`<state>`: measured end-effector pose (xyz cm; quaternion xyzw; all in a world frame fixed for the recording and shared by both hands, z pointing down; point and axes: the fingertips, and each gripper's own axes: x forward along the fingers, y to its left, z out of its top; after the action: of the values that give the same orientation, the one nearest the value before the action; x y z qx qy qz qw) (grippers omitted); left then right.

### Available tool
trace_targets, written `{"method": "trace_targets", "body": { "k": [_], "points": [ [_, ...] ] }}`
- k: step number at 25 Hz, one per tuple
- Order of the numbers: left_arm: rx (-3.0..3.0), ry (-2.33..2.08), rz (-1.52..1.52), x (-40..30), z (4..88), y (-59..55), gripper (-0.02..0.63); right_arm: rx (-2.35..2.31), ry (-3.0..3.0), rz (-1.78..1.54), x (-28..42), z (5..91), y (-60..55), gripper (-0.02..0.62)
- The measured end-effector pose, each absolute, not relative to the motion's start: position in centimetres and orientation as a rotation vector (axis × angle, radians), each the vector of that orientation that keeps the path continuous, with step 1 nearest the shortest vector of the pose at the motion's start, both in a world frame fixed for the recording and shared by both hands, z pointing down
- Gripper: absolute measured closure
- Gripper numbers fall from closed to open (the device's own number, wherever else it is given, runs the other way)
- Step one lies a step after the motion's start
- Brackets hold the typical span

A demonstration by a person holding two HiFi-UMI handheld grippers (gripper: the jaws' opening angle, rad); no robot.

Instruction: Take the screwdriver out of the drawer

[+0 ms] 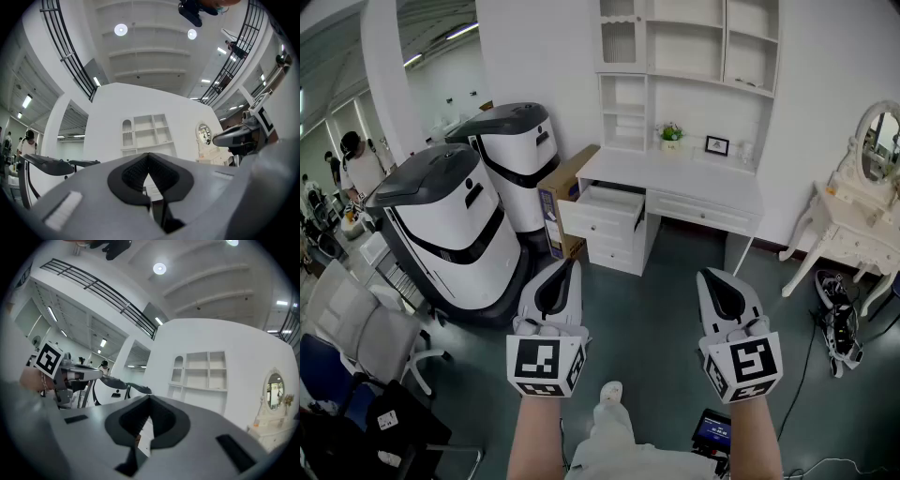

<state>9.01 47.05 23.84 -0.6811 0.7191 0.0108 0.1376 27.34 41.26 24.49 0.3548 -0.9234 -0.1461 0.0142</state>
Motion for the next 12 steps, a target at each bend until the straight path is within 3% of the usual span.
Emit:
{"method": "trace_targets", "body": {
  "k": [12],
  "points": [
    [-1.971,2.091,0.012,8.1,24.4,46.3,0.597,1.081,-2.883,-0.435,26.3,25.1,40.3,0.589]
  ]
}}
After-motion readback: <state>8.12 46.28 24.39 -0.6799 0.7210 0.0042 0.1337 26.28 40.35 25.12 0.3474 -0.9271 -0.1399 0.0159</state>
